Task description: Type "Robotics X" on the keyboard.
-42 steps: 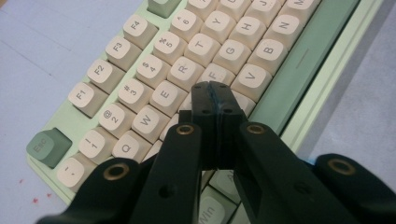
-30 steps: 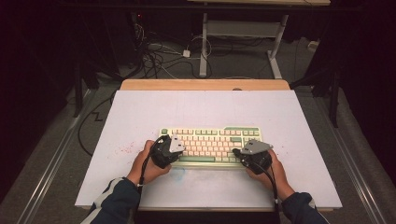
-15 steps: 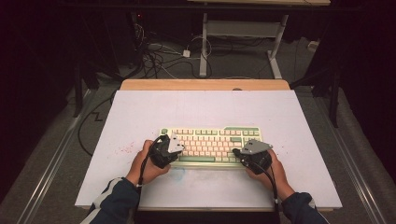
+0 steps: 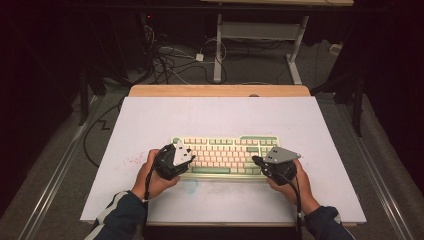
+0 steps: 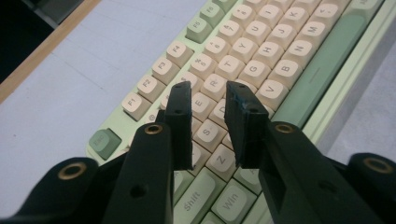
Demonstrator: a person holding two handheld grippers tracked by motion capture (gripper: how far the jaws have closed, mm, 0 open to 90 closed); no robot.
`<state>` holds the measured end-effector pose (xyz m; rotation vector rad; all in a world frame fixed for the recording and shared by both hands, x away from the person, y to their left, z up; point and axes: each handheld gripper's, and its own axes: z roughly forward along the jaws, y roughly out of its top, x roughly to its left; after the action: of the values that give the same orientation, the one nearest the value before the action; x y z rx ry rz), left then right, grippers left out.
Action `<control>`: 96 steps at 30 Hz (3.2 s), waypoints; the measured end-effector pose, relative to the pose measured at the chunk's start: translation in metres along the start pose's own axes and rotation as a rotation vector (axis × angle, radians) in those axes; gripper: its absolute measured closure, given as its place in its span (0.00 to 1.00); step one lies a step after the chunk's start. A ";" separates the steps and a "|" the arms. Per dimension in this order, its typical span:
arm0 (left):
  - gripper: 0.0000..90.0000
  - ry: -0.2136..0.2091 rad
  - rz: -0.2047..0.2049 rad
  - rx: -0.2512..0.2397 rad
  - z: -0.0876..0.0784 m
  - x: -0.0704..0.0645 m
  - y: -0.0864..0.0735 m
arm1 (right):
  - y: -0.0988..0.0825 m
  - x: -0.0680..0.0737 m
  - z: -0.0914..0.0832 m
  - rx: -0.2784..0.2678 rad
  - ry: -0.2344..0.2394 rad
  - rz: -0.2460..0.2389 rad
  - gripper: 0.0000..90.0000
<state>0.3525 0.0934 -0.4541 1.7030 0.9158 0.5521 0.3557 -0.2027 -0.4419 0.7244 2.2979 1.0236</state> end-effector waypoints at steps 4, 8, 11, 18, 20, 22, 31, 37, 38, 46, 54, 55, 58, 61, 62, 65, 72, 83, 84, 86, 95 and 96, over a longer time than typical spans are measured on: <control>0.65 0.023 0.001 -0.028 0.001 0.000 0.000 | 0.001 0.000 0.000 -0.009 -0.016 -0.003 0.93; 0.52 0.046 -0.001 -0.050 0.003 0.000 -0.001 | 0.000 -0.002 -0.002 -0.033 -0.049 0.009 0.82; 0.39 0.059 -0.002 -0.078 0.004 -0.001 -0.002 | 0.000 -0.002 -0.002 -0.046 -0.053 0.012 0.73; 0.21 0.060 -0.022 -0.115 0.005 -0.002 -0.004 | 0.000 0.000 0.001 -0.062 -0.101 0.027 0.37; 0.18 0.054 -0.018 -0.120 0.004 -0.003 -0.003 | 0.000 0.000 0.003 -0.063 -0.147 0.045 0.25; 0.17 0.044 -0.019 -0.136 0.003 -0.004 -0.003 | 0.000 0.001 0.005 -0.056 -0.174 0.059 0.18; 0.17 0.050 0.010 -0.152 0.002 -0.007 -0.005 | 0.002 0.003 0.003 -0.094 -0.215 0.053 0.18; 0.17 0.060 0.027 -0.155 0.001 -0.008 -0.005 | 0.003 0.006 0.000 -0.114 -0.230 0.041 0.19; 0.17 0.058 0.031 -0.157 0.000 -0.008 -0.005 | 0.003 0.007 0.000 -0.113 -0.230 0.038 0.20; 0.17 0.058 0.050 -0.176 -0.006 -0.010 -0.005 | 0.004 0.010 -0.005 -0.120 -0.242 0.022 0.20; 0.17 0.054 0.059 -0.182 -0.014 -0.011 -0.005 | 0.003 0.011 -0.014 -0.137 -0.247 0.023 0.20; 0.17 0.054 0.059 -0.185 -0.015 -0.011 -0.005 | 0.003 0.011 -0.015 -0.136 -0.244 0.023 0.20; 0.17 0.054 0.064 -0.186 -0.018 -0.011 -0.006 | 0.002 0.012 -0.018 -0.136 -0.246 0.018 0.20; 0.17 0.055 0.064 -0.189 -0.021 -0.010 -0.007 | 0.002 0.013 -0.020 -0.136 -0.249 0.013 0.20; 0.17 0.052 0.062 -0.190 -0.022 -0.010 -0.007 | 0.002 0.013 -0.021 -0.137 -0.251 0.008 0.20; 0.17 0.052 0.072 -0.186 -0.024 -0.011 -0.007 | 0.001 0.014 -0.024 -0.137 -0.260 -0.001 0.21; 0.17 0.053 0.092 -0.181 -0.029 -0.014 -0.012 | -0.002 0.017 -0.029 -0.127 -0.271 -0.010 0.21; 0.17 0.072 0.092 -0.172 -0.039 -0.010 -0.021 | -0.011 0.019 -0.039 -0.120 -0.284 -0.004 0.21; 0.17 0.071 0.095 -0.171 -0.040 -0.010 -0.022 | -0.012 0.019 -0.040 -0.118 -0.286 -0.005 0.21; 0.17 0.073 0.098 -0.170 -0.042 -0.010 -0.024 | -0.015 0.018 -0.042 -0.116 -0.288 -0.002 0.22; 0.17 0.080 0.099 -0.171 -0.048 -0.006 -0.030 | -0.025 0.014 -0.050 -0.109 -0.307 0.005 0.22; 0.17 0.082 0.098 -0.171 -0.049 -0.005 -0.031 | -0.026 0.014 -0.050 -0.110 -0.309 0.004 0.22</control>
<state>0.3034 0.1221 -0.4677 1.5856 0.8215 0.7500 0.3068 -0.2335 -0.4360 0.7830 1.9618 0.9570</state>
